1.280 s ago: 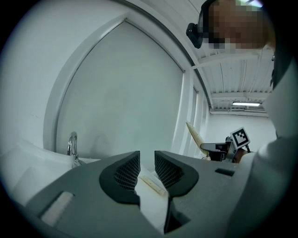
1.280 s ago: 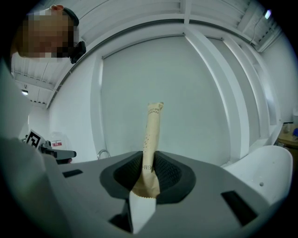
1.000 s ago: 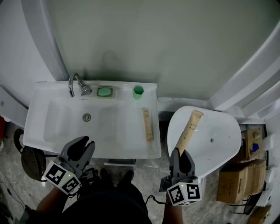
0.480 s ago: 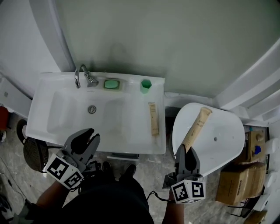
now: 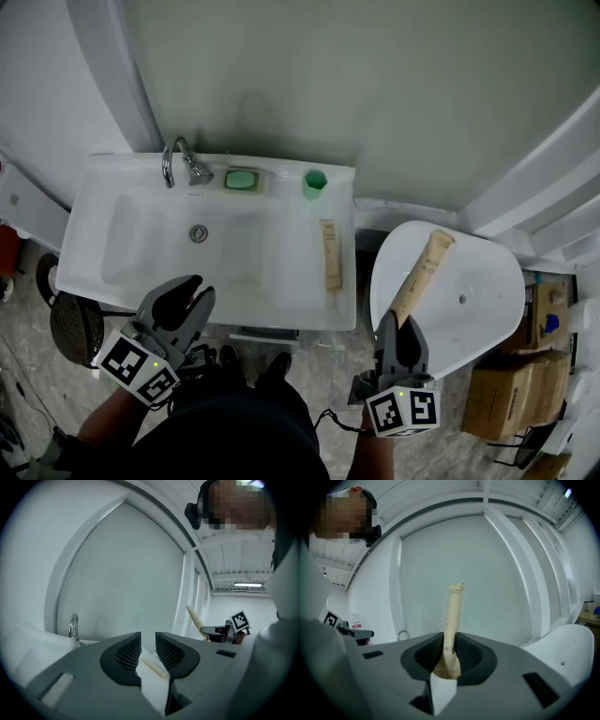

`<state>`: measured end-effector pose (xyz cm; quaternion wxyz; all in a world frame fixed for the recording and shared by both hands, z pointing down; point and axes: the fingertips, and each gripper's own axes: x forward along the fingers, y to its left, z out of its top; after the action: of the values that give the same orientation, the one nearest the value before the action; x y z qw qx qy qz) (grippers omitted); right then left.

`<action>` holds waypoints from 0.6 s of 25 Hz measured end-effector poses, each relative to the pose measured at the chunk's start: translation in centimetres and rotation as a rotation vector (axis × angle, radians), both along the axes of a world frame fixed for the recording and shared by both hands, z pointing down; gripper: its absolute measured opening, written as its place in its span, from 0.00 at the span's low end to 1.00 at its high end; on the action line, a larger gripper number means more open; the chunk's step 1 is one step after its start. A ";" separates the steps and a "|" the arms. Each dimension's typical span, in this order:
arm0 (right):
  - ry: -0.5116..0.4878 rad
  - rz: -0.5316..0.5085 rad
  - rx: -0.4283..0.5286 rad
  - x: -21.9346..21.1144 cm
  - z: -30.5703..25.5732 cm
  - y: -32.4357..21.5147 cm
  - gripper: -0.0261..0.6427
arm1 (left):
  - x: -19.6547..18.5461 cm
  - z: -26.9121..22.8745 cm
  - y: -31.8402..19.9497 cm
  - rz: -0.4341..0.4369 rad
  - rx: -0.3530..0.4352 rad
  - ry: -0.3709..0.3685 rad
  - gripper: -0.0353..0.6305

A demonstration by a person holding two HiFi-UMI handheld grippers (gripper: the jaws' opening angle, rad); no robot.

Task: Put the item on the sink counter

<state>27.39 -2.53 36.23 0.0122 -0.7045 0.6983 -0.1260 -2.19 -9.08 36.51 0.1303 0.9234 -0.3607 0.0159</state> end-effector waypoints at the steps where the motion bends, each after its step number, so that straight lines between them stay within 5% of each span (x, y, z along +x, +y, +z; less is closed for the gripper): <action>1: 0.004 -0.001 0.000 0.0 0.0 0.0 0.16 | 0.0 0.0 0.0 -0.002 -0.001 0.000 0.20; 15: -0.014 -0.040 0.010 -1.1 0.0 -0.3 0.16 | -0.4 -0.3 0.1 -0.008 -0.001 0.023 0.20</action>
<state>26.30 -2.79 36.18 0.0182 -0.6893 0.7129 -0.1277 -2.55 -8.94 36.21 0.1350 0.9220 -0.3628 0.0047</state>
